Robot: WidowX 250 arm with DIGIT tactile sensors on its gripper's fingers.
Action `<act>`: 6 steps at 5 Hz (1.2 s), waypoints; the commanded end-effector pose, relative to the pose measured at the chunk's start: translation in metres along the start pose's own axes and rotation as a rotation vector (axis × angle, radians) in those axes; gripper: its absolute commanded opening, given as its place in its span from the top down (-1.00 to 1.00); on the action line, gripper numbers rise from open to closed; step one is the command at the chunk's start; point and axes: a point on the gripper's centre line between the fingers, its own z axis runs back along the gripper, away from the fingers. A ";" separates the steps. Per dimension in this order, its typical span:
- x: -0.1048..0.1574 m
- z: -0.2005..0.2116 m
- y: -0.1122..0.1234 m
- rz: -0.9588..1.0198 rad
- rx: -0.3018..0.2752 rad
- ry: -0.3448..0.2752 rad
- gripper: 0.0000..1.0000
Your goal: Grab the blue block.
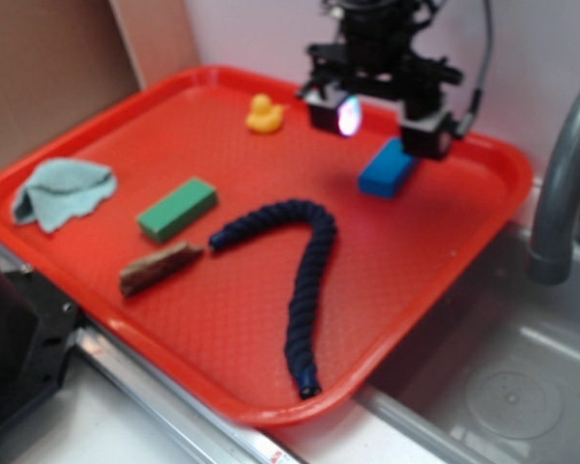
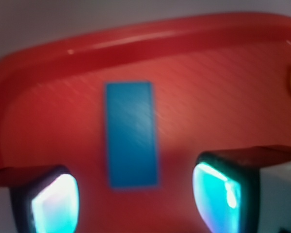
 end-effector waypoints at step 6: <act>-0.049 0.100 0.099 -0.243 0.099 -0.052 1.00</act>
